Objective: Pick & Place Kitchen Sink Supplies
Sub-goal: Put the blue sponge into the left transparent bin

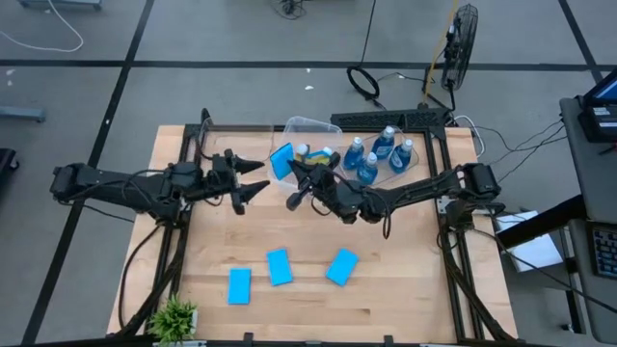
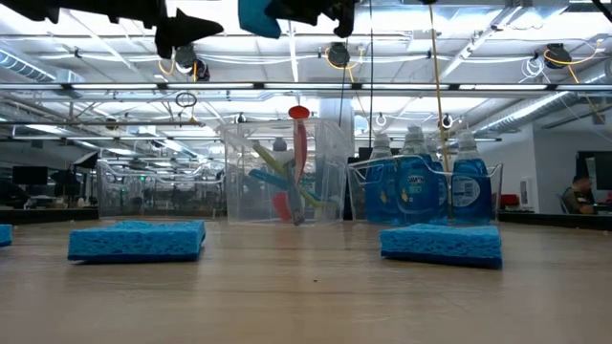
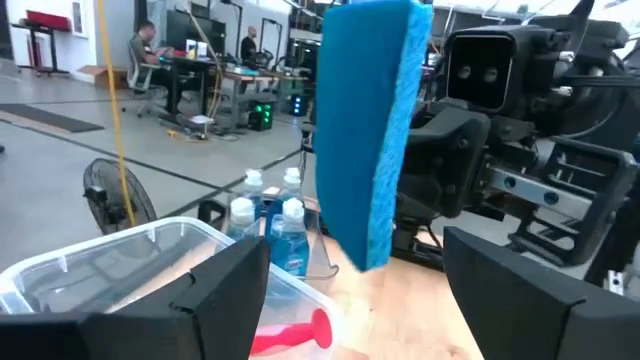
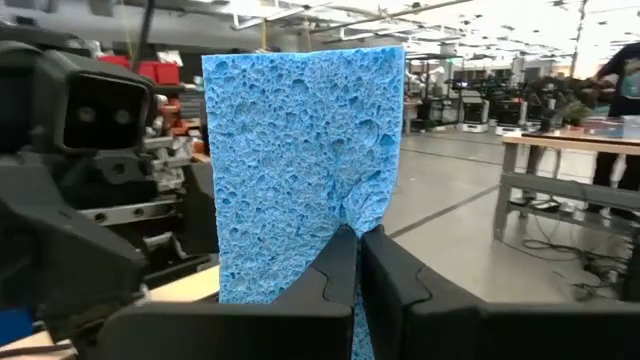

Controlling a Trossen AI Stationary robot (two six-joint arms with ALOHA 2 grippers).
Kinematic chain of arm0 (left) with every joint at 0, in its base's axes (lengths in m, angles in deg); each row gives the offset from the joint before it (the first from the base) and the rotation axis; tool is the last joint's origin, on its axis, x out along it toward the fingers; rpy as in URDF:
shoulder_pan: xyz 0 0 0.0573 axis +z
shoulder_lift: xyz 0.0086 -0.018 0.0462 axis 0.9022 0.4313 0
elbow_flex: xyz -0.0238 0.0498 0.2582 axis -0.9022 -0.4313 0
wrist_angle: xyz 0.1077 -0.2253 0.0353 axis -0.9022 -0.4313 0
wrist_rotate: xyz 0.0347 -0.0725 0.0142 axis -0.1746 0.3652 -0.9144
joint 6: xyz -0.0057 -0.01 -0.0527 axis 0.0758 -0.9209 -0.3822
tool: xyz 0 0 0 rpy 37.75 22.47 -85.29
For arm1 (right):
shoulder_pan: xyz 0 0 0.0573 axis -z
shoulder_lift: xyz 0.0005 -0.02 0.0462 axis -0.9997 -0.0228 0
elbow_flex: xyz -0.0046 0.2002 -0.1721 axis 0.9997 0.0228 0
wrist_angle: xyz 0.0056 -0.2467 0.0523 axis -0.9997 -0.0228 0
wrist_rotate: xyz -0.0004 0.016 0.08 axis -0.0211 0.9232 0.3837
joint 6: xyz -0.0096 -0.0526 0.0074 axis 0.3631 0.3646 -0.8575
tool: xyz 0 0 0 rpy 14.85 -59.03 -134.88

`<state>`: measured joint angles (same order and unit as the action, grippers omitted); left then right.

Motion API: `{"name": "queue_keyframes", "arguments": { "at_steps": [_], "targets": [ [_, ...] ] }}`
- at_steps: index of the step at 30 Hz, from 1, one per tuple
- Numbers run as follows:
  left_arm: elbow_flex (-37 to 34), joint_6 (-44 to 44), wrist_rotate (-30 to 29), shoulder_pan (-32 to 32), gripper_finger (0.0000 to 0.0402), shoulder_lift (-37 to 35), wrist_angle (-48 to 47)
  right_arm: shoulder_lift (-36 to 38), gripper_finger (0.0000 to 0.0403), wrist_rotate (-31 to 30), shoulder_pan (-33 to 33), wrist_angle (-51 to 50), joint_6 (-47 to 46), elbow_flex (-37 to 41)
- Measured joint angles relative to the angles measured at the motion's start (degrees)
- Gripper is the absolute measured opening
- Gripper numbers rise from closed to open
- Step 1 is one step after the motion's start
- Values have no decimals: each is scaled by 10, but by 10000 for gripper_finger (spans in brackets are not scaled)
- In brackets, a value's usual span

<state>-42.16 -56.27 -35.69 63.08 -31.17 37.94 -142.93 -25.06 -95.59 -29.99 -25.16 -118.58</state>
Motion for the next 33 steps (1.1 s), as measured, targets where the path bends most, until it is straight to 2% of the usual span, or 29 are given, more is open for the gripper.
{"name": "queue_keyframes", "arguments": {
  "at_steps": [6, 14, 33],
  "targets": [
    [0, -3, -5, 0, 299, 43, 39, -1, 0, -12, 6, -8, 0, 0],
    [3, 31, -91, 0, 299, 85, 71, -1, 0, -10, 7, -10, 0, 0],
    [4, 24, -90, 0, 299, 104, 118, -1, 0, 21, 9, -31, -43, 1]
  ]
}}
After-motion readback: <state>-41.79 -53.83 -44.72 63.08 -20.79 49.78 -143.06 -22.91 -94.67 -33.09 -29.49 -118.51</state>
